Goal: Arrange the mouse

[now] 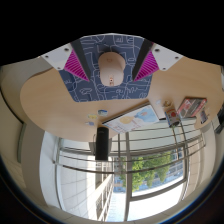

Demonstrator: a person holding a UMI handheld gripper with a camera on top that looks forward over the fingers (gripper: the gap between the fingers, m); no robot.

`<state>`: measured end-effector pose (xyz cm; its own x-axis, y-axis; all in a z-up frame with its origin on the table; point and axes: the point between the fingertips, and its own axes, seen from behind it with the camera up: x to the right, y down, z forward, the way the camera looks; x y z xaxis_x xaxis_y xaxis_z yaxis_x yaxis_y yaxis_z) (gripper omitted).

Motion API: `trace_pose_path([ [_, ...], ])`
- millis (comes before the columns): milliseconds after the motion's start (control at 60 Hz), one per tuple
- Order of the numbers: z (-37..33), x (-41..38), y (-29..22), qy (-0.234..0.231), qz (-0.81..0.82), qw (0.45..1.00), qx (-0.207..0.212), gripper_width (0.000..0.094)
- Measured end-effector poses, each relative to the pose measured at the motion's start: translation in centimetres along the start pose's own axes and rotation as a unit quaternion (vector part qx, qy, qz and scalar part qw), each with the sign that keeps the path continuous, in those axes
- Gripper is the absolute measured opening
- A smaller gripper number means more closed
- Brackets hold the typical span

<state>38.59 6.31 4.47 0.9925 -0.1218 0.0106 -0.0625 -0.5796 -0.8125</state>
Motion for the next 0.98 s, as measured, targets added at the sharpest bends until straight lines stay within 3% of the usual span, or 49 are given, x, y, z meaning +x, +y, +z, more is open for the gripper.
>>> trace_pose_path([
  [583,-27.1,-3.1,1.4,0.021,-0.031,0.999,0.027,0.0846],
  [983,-31.8,-2.8,3.8,0.028,-0.034,0.999,0.027,0.0846],
])
